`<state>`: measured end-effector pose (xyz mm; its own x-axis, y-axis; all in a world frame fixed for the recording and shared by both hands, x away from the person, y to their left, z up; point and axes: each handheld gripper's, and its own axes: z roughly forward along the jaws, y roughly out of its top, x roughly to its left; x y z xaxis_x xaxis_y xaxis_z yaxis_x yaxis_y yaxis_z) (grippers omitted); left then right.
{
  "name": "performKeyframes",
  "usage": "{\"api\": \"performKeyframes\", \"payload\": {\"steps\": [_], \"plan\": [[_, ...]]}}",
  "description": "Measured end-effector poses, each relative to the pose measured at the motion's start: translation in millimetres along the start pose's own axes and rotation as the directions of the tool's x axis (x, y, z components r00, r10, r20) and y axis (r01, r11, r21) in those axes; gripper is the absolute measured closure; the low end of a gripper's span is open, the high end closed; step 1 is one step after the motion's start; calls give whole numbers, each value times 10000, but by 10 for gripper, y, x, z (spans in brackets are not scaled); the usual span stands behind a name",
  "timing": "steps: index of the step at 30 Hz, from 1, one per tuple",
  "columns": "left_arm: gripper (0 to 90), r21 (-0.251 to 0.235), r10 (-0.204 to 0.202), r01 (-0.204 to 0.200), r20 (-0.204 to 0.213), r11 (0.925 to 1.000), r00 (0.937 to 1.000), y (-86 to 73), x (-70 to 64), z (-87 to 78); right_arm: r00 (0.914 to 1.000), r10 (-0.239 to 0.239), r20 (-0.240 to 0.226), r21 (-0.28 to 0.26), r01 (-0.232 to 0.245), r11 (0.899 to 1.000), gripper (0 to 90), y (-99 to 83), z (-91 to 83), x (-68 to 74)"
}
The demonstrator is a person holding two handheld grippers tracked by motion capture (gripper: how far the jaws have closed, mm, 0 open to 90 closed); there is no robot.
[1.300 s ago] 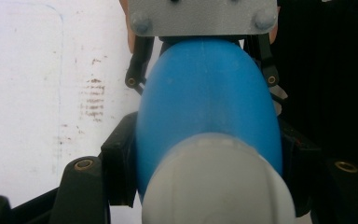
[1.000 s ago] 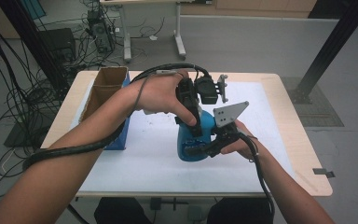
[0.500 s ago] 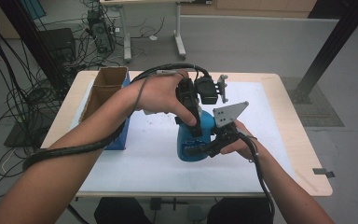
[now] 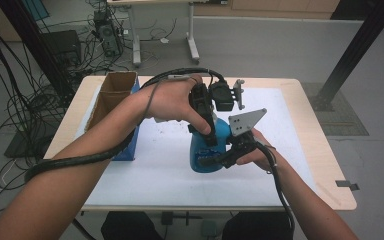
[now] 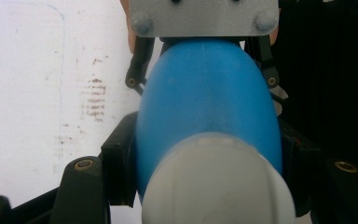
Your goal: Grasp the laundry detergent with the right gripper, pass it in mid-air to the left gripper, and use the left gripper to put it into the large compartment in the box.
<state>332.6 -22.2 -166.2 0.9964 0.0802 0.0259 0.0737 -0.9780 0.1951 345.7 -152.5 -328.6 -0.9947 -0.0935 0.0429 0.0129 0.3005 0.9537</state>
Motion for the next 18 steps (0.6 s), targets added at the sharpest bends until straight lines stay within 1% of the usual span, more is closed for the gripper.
{"api": "performKeyframes", "payload": {"steps": [18], "plan": [[376,-22,-42,42,-51,10000,10000,-13,-9,4,10000,-23,-2,36,23,10000,421,2,15,-2]]}}
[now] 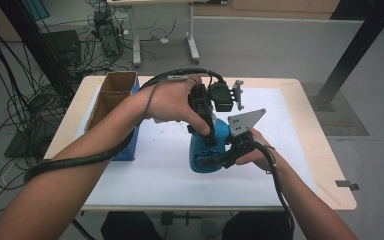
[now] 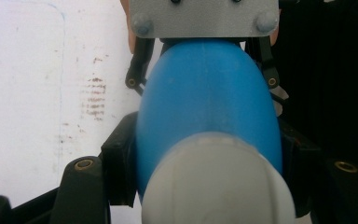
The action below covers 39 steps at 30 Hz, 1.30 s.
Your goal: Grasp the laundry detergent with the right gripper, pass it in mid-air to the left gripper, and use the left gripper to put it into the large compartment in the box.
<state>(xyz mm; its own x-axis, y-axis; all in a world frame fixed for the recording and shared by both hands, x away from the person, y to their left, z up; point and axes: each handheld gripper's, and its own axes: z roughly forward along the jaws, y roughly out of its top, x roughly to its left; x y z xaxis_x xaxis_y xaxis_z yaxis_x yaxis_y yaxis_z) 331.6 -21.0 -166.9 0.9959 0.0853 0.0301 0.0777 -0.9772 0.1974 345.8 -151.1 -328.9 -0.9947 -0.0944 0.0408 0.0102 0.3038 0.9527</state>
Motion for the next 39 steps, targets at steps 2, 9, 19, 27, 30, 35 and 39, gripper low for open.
{"api": "performKeyframes", "payload": {"steps": [2,9,19,27,30,35,39], "plan": [[376,-5,-2,2,-8,10000,10000,-3,-2,-1,10000,-4,1,-17,4,10000,421,1,0,-1],[376,12,-24,24,-24,10000,10000,-11,-6,0,10000,-11,-7,21,11,10000,421,2,10,0],[377,33,9,-8,-69,10000,10000,-16,-14,-7,10000,-44,4,34,44,10000,421,14,12,2],[377,5,-13,13,-130,10000,9999,-20,-20,-2,10000,-73,43,63,73,10000,421,10,18,0],[377,-25,-4,4,-151,10000,9999,-23,-19,-11,10000,-91,34,48,91,9999,421,14,14,-3],[378,40,29,-28,-185,10000,9998,-28,-14,-12,9999,-128,66,80,128,9999,421,21,13,-11],[378,65,18,-17,-200,10000,9998,-26,-13,-9,9999,-147,77,110,146,9998,421,21,20,-13]]}}
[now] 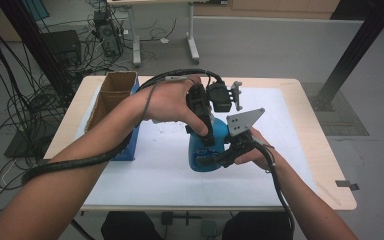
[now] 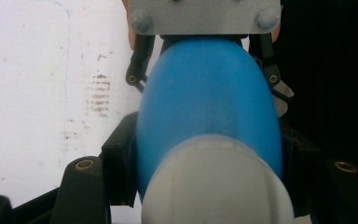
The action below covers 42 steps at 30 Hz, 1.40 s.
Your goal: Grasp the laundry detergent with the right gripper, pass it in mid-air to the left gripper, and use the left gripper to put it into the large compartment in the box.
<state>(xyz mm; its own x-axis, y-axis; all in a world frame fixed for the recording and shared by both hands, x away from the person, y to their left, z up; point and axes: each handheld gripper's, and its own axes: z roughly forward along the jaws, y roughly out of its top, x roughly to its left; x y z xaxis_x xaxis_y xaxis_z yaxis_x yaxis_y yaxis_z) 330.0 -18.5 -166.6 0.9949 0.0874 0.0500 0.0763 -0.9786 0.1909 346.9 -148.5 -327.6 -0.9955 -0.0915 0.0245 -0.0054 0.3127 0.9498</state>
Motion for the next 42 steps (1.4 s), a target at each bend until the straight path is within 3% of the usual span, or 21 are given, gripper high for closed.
{"api": "performKeyframes", "payload": {"steps": [19,27,36,37,42], "plan": [[380,95,-76,77,-56,9999,10000,21,25,15,9999,45,130,-193,-42,9998,410,-29,8,-14],[380,163,-122,124,-137,9998,9998,21,35,49,9987,380,333,-258,-372,9990,233,-61,5,-40],[379,173,-147,149,-79,9997,9999,35,41,45,9956,795,494,-438,-774,9960,112,-87,6,-56],[379,189,-138,140,-94,9997,9999,38,37,44,9969,696,375,-474,-678,9966,111,-89,2,-54],[379,196,-127,129,-118,9997,9998,47,29,37,9965,524,646,-629,-484,9968,49,-71,-12,-37]]}}
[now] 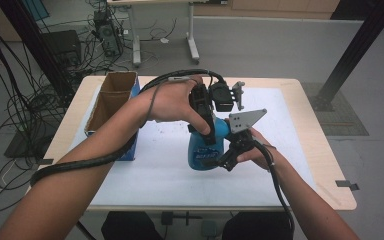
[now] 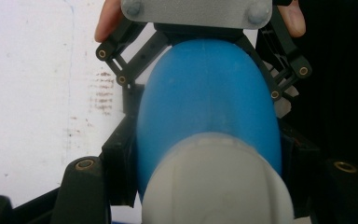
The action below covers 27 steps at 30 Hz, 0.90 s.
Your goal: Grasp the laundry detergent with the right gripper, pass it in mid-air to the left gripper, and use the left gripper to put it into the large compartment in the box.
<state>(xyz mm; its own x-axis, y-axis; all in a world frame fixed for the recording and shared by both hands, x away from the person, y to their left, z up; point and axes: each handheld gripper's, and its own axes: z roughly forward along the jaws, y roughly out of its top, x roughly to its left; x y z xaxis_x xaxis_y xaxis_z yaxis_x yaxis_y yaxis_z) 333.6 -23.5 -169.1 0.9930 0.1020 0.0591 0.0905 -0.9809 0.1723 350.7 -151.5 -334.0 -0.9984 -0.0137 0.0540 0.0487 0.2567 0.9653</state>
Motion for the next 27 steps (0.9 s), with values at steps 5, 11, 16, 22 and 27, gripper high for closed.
{"api": "performKeyframes", "payload": {"steps": [5,11,16,22,27], "plan": [[379,-24,-131,131,15,9999,9999,2,6,-11,10000,-64,-33,84,65,9999,44,9,-9,5],[379,17,-352,352,-103,9994,9993,9,19,-28,9999,-108,37,257,107,9996,44,30,-23,7],[379,-38,-489,489,-113,9988,9987,4,26,-58,9998,-77,167,509,68,9987,44,50,-68,-5],[379,-33,-544,544,-138,9985,9984,-4,19,-83,9998,19,204,844,-36,9964,44,48,-133,-12],[379,-6,-747,747,-241,9972,9969,-42,32,-116,9996,58,293,1033,-88,9946,44,38,-193,-16]]}}
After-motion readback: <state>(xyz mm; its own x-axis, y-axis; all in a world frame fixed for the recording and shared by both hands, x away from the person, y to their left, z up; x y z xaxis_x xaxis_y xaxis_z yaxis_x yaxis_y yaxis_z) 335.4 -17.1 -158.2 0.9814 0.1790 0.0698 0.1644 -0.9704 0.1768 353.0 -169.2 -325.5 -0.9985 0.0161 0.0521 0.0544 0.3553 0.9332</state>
